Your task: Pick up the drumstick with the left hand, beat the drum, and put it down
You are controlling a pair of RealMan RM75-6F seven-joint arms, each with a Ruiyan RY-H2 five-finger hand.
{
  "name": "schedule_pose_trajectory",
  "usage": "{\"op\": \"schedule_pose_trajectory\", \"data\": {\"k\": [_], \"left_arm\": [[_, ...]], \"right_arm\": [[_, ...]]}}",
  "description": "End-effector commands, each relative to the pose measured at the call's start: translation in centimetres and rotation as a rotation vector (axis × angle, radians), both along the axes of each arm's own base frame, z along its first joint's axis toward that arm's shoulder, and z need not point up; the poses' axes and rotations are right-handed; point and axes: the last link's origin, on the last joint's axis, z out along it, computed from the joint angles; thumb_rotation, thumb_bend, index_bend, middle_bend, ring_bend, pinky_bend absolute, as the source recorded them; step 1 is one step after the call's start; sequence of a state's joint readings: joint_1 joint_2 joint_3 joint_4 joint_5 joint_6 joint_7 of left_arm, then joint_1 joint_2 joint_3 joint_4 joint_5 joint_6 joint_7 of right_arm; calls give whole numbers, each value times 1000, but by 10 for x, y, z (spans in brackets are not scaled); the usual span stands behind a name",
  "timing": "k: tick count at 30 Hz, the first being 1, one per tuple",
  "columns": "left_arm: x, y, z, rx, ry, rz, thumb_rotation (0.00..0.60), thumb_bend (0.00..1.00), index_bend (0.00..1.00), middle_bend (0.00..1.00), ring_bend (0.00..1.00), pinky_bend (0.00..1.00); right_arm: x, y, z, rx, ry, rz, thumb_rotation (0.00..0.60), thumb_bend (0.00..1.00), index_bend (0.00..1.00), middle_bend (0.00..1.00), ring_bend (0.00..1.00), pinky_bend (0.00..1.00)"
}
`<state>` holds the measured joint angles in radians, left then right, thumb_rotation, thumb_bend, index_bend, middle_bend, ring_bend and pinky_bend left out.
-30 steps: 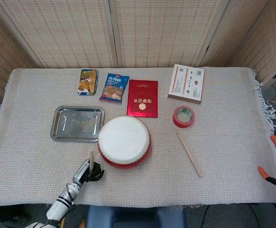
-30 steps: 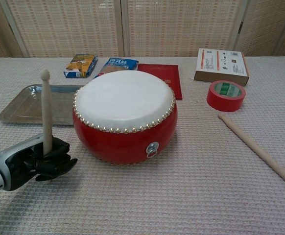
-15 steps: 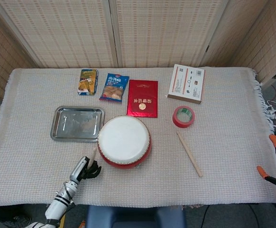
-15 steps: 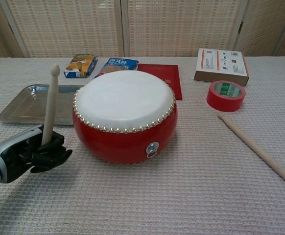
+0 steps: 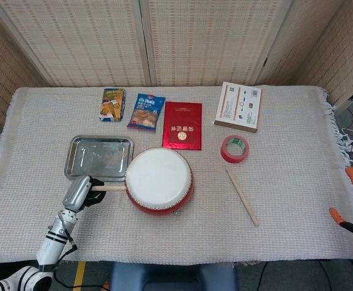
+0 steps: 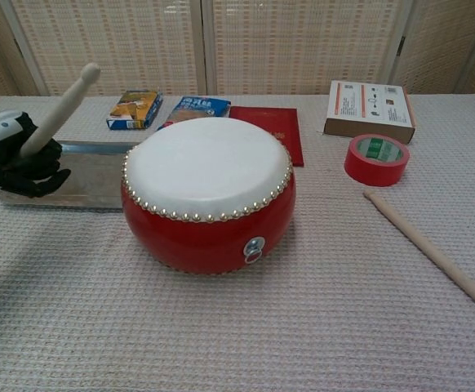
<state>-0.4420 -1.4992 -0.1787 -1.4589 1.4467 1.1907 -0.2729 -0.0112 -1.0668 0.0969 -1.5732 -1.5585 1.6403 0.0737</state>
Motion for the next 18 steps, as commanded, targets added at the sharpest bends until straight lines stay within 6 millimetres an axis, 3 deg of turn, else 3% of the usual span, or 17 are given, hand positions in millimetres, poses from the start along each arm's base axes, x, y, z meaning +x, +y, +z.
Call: {"op": "schedule_pose_trajectory", "data": {"k": [1, 10, 18], "left_arm": [[24, 30, 27, 163, 223, -99, 600, 673, 1000, 1000, 1000, 1000], [60, 55, 5, 267, 539, -253, 600, 670, 1000, 1000, 1000, 1000], [70, 61, -24, 273, 810, -324, 600, 668, 1000, 1000, 1000, 1000]], "right_arm": [[4, -2, 3, -6, 6, 23, 600, 203, 0, 94, 0, 0], [10, -2, 8, -15, 16, 52, 600, 203, 0, 94, 0, 0], [6, -1, 8, -15, 5, 47, 600, 204, 0, 94, 0, 0]]}}
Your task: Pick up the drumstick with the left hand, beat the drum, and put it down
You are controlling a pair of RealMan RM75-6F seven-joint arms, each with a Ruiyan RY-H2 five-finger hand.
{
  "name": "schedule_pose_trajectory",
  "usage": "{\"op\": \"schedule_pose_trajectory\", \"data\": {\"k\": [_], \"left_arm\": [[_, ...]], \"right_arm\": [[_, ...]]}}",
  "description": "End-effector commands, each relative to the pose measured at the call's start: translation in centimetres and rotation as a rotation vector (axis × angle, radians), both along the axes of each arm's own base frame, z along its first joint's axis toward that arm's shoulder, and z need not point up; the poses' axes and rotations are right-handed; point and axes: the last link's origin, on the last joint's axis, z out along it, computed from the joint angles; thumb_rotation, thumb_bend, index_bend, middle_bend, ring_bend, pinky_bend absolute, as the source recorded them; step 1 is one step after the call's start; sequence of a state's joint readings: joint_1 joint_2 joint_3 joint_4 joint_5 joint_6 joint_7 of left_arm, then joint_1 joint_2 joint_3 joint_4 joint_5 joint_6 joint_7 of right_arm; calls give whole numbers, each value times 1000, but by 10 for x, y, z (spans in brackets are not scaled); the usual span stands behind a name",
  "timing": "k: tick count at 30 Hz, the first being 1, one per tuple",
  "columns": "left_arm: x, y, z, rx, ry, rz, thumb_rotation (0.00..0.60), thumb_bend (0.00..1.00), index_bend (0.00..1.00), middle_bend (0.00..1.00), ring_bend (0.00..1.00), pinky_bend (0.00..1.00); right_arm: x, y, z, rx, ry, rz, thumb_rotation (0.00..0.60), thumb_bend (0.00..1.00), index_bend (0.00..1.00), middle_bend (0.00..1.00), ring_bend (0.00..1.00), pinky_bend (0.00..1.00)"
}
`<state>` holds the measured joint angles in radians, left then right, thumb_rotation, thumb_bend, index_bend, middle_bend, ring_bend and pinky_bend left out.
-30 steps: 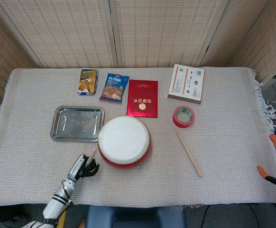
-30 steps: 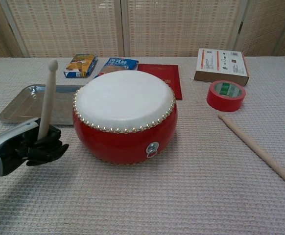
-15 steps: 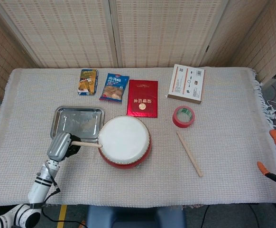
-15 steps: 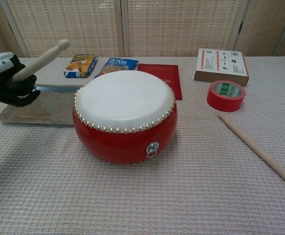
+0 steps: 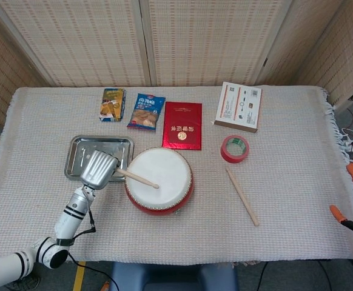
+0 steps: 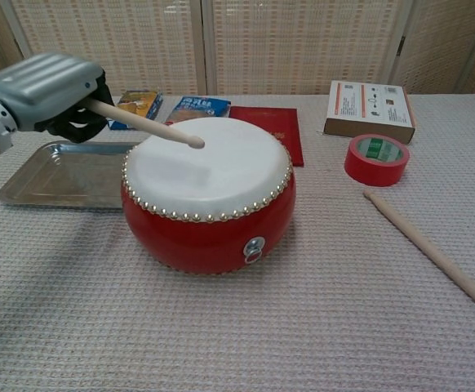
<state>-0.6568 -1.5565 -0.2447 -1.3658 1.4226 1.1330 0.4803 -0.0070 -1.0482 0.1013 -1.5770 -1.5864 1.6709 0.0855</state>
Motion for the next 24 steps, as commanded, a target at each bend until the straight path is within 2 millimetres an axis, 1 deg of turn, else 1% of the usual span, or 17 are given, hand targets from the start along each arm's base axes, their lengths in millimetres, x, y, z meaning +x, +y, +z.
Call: {"op": "schedule_pose_trajectory", "data": {"k": [1, 4, 5, 6, 10, 12, 15, 22, 24], "left_arm": [[7, 3, -19, 7, 150, -41, 600, 667, 1000, 1000, 1000, 1000], [5, 2, -21, 36, 229, -55, 600, 667, 1000, 1000, 1000, 1000], [7, 2, -19, 37, 214, -48, 600, 667, 1000, 1000, 1000, 1000], [9, 1, -18, 33, 171, -30, 600, 667, 1000, 1000, 1000, 1000], [17, -1, -4, -55, -159, 119, 600, 666, 1000, 1000, 1000, 1000], [19, 0, 1, -67, -214, 144, 600, 667, 1000, 1000, 1000, 1000], [16, 2, 1, -58, -172, 140, 600, 667, 1000, 1000, 1000, 1000], [2, 5, -17, 9, 126, 31, 600, 666, 1000, 1000, 1000, 1000], [1, 5, -17, 25, 131, 25, 600, 666, 1000, 1000, 1000, 1000]], "right_arm": [[-1, 0, 0, 3, -3, -2, 600, 203, 0, 94, 0, 0], [-2, 0, 0, 4, -7, -3, 600, 203, 0, 94, 0, 0], [-2, 0, 0, 4, -7, -3, 600, 203, 0, 94, 0, 0], [-2, 0, 0, 3, -8, -3, 600, 203, 0, 94, 0, 0], [-4, 0, -1, 5, -12, -7, 600, 203, 0, 94, 0, 0], [-5, 0, -2, 8, -14, -10, 600, 204, 0, 94, 0, 0], [-5, 0, -2, 9, -15, -11, 600, 203, 0, 94, 0, 0], [-6, -1, -3, 12, -16, -17, 600, 203, 0, 94, 0, 0], [-6, -1, -3, 14, -17, -19, 600, 203, 0, 94, 0, 0]]}}
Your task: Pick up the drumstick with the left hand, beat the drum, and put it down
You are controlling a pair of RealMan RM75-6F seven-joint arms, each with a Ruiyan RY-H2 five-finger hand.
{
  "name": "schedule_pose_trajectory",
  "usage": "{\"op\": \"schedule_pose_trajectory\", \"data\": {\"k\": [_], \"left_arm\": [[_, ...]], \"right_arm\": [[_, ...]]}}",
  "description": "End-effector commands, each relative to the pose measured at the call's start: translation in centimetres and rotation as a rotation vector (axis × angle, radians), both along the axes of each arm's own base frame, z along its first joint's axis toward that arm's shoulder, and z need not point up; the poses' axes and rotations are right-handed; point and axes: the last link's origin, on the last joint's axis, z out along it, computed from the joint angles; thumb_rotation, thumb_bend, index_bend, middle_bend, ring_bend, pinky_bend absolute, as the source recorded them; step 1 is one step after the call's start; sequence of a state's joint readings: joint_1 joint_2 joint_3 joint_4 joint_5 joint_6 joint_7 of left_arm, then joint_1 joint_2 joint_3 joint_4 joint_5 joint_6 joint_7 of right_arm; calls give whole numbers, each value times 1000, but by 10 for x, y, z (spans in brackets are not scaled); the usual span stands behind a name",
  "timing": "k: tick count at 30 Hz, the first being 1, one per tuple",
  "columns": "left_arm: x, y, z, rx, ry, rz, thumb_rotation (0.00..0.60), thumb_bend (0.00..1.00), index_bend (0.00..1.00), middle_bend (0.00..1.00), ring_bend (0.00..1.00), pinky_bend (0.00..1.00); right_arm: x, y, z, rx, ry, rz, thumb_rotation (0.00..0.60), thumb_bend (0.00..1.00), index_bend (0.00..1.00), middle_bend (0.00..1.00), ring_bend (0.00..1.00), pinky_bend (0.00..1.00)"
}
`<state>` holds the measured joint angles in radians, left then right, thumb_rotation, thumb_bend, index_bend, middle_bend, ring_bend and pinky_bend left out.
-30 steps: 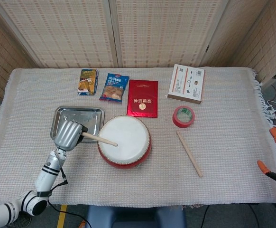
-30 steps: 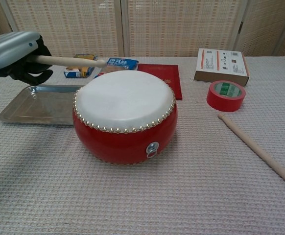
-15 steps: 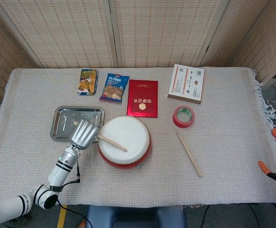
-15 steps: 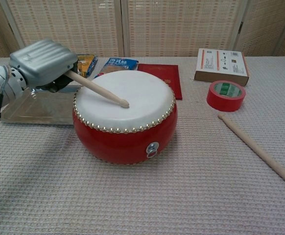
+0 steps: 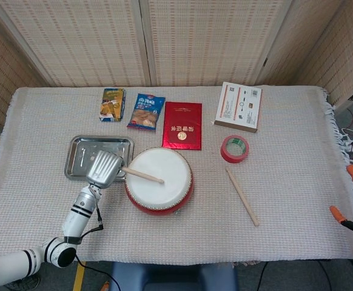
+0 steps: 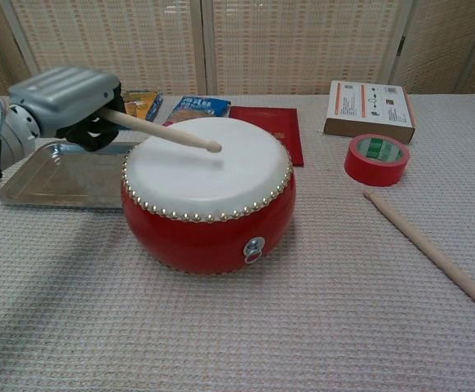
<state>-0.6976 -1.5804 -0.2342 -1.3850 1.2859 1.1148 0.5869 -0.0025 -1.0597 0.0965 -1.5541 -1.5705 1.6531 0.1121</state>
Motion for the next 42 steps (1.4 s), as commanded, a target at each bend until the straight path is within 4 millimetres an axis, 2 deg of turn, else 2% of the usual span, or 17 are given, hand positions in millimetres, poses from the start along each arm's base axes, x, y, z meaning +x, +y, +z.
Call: {"op": "schedule_pose_trajectory", "data": {"k": [1, 4, 7, 11, 19, 21, 22, 25, 28, 33, 38, 42], "left_arm": [[-2, 0, -3, 31, 46, -28, 600, 666, 1000, 1000, 1000, 1000], [4, -2, 8, -13, -176, 64, 600, 666, 1000, 1000, 1000, 1000], [8, 0, 23, -16, -275, 88, 600, 666, 1000, 1000, 1000, 1000], [7, 1, 23, -10, -232, 74, 600, 666, 1000, 1000, 1000, 1000], [-7, -3, -5, -30, 63, -16, 600, 664, 1000, 1000, 1000, 1000], [-6, -4, -5, -28, 48, -10, 600, 661, 1000, 1000, 1000, 1000], [-4, -4, -2, -28, -16, 13, 600, 660, 1000, 1000, 1000, 1000], [4, -2, 12, -27, -217, 75, 600, 660, 1000, 1000, 1000, 1000], [8, 1, 25, -3, -277, 82, 600, 660, 1000, 1000, 1000, 1000], [4, 4, 21, 5, -197, 70, 600, 660, 1000, 1000, 1000, 1000], [-5, -1, 0, -4, -16, 11, 600, 660, 1000, 1000, 1000, 1000], [-5, -5, -4, -5, -7, -4, 600, 660, 1000, 1000, 1000, 1000]], "right_arm": [[0, 0, 0, 1, 0, 0, 600, 203, 0, 94, 0, 0], [0, -1, 0, 1, -1, 1, 600, 203, 0, 94, 0, 0], [0, 0, -1, 2, -1, 1, 600, 203, 0, 94, 0, 0], [0, 1, -1, -1, -2, -1, 600, 203, 0, 94, 0, 0], [-1, 1, -1, 0, -2, -5, 600, 203, 0, 94, 0, 0], [-1, 0, -1, 1, -2, -4, 600, 203, 0, 94, 0, 0], [-1, 0, -1, 2, -2, -4, 600, 203, 0, 94, 0, 0], [-1, -1, -1, 2, -2, -4, 600, 204, 0, 94, 0, 0], [-1, -1, -2, 3, -4, -2, 600, 204, 0, 94, 0, 0], [-2, -1, -2, 4, -8, -6, 600, 203, 0, 94, 0, 0], [-3, -1, -2, 4, -8, -10, 600, 203, 0, 94, 0, 0], [-3, -1, -2, 3, -7, -8, 600, 203, 0, 94, 0, 0]]}}
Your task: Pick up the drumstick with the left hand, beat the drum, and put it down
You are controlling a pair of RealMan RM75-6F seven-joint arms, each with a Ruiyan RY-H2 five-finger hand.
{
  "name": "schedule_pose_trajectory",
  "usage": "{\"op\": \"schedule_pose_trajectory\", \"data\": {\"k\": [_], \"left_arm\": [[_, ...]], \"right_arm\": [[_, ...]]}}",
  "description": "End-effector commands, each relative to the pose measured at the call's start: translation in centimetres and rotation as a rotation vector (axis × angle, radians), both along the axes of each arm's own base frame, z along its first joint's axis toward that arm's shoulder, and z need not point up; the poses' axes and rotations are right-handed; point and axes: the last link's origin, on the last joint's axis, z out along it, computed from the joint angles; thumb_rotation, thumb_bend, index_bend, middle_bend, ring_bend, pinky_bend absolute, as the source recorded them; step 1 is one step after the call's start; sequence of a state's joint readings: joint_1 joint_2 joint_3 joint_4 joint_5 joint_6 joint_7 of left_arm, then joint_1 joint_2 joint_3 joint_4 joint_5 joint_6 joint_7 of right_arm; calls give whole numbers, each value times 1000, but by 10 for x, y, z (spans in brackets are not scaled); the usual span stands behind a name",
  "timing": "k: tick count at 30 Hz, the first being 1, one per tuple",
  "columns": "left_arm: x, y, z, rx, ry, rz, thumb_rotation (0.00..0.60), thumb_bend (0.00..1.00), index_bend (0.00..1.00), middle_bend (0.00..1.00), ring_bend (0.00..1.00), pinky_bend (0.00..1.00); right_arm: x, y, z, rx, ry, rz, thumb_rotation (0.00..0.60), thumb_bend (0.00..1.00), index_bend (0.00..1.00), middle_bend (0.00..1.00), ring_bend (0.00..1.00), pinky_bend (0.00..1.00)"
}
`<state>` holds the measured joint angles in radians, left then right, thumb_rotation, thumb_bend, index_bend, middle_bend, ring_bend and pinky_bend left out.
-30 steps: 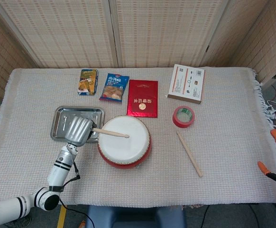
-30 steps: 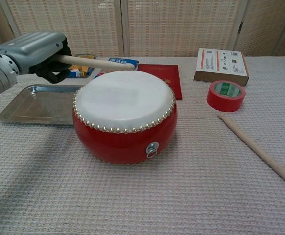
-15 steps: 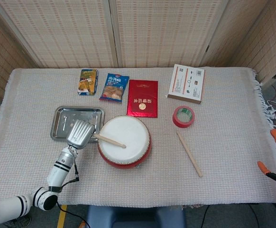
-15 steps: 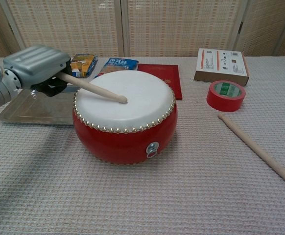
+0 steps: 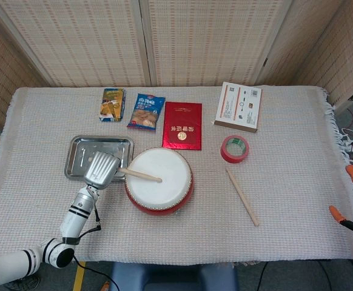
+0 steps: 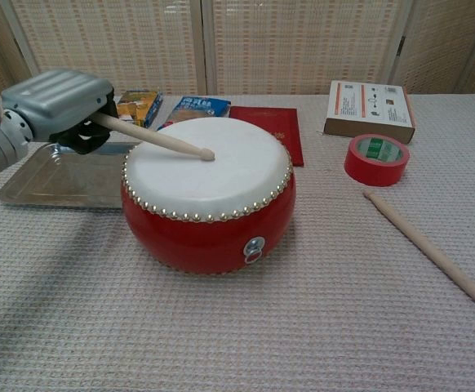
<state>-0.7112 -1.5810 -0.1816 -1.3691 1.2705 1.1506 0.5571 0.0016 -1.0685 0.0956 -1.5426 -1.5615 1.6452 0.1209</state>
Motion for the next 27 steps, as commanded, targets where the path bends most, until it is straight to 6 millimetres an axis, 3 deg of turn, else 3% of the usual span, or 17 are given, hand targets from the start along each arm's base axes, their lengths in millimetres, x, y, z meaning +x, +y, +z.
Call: {"op": "schedule_pose_trajectory", "data": {"k": [1, 4, 7, 18, 25, 27], "left_arm": [[5, -1, 3, 9, -53, 0, 600, 660, 1000, 1000, 1000, 1000], [15, -1, 18, 14, -214, 31, 600, 659, 1000, 1000, 1000, 1000], [21, -1, 26, 12, -257, 26, 600, 658, 1000, 1000, 1000, 1000], [8, -3, -3, 12, 24, -31, 600, 659, 1000, 1000, 1000, 1000], [21, 0, 27, 22, -244, 34, 600, 659, 1000, 1000, 1000, 1000], [22, 1, 30, 26, -250, 32, 600, 658, 1000, 1000, 1000, 1000]], "right_arm": [[0, 0, 0, -1, 0, -1, 600, 203, 0, 94, 0, 0], [0, 0, 0, -2, 1, 0, 600, 204, 0, 94, 0, 0], [0, -1, -1, 1, -1, 1, 600, 204, 0, 94, 0, 0], [-2, 1, 0, -2, -2, -9, 600, 203, 0, 94, 0, 0], [-1, 0, -1, 1, -3, -5, 600, 203, 0, 94, 0, 0], [-1, -1, -1, 3, -3, -4, 600, 203, 0, 94, 0, 0]]}}
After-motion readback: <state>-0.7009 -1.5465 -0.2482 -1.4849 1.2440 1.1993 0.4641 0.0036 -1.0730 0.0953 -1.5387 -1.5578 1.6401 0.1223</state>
